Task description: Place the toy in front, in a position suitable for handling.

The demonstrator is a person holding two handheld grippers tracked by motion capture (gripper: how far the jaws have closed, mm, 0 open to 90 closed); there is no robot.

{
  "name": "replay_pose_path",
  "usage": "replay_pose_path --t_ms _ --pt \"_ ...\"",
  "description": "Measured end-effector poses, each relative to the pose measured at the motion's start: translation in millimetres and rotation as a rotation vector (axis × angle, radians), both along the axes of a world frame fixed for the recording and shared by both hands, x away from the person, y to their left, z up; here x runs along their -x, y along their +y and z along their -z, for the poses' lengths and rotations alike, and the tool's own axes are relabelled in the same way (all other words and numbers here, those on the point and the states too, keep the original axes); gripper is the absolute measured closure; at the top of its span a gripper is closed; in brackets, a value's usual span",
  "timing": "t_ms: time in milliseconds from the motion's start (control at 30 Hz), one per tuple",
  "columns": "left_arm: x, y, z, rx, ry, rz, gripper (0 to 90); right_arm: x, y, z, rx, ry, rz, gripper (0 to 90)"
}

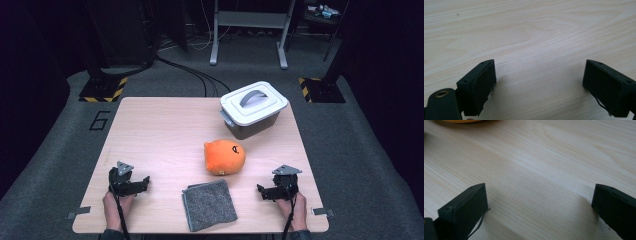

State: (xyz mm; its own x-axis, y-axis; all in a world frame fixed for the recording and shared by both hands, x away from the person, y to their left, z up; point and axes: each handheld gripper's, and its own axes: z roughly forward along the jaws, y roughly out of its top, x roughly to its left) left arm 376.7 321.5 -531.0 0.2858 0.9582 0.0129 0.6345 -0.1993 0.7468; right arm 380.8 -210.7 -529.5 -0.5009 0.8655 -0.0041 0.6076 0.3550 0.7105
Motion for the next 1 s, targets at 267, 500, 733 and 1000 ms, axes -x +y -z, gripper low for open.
replay_pose_path --t_ms 267,500,733,1000 --pt "-0.3 0.4 0.1 0.002 0.000 0.000 11.3 -0.1 0.3 0.0 -0.002 0.002 0.001 0.0" --pt "-2.1 1.4 0.3 0.012 0.006 0.023 11.2 -1.3 -0.5 -0.1 -0.002 0.003 -0.011 0.0" --pt "-3.1 -0.1 0.2 0.013 0.006 0.038 11.5 -6.8 -0.1 -0.1 -0.005 0.003 -0.001 0.0" --pt "-3.8 -0.3 -0.3 0.014 0.013 0.037 11.1 -7.8 -3.3 0.2 0.001 -0.005 0.015 0.0"
